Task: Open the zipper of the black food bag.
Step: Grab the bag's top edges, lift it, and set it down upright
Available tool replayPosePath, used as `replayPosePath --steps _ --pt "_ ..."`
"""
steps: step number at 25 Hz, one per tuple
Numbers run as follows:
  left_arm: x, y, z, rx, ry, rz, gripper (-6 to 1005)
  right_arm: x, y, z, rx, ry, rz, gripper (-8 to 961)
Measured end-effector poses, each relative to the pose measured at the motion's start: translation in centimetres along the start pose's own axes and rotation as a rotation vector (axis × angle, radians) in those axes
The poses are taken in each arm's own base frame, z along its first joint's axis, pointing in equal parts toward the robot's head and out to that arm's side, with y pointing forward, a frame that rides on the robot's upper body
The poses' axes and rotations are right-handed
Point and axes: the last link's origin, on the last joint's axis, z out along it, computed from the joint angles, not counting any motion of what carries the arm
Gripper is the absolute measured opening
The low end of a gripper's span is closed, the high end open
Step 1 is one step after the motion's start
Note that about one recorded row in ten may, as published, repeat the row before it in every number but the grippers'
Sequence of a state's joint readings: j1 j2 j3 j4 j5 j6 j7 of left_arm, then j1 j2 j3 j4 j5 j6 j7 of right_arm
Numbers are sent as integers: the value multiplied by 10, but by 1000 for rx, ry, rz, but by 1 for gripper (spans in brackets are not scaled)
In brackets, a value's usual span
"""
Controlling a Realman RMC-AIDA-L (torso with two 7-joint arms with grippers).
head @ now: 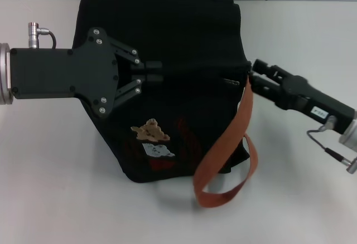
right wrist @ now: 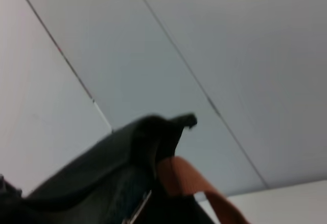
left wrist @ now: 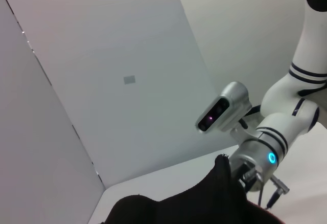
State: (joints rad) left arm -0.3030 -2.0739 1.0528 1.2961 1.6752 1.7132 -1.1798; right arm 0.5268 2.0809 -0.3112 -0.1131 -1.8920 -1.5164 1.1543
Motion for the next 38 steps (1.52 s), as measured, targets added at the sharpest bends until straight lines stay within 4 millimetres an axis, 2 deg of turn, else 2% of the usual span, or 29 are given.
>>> replayPosePath --steps 5,11,15,20,25,30,38 --pt "-2 -1 1 9 -2 -6 83 -10 3 -12 -36 -44 64 742" --pt "-4 0 3 5 5 -7 83 -30 6 -17 -120 4 233 738" --pt "-4 0 3 4 11 -11 83 -43 8 -17 -174 86 303 736" --pt "-5 1 4 4 15 -16 83 -45 9 -11 -194 135 308 733" --pt "-7 3 4 3 19 -22 83 -48 11 -4 -207 144 301 508" --pt "-7 3 4 -3 21 -23 83 -50 10 1 -204 148 300 333" --pt "-10 4 5 -3 23 -31 83 -52 11 17 -210 157 300 296"
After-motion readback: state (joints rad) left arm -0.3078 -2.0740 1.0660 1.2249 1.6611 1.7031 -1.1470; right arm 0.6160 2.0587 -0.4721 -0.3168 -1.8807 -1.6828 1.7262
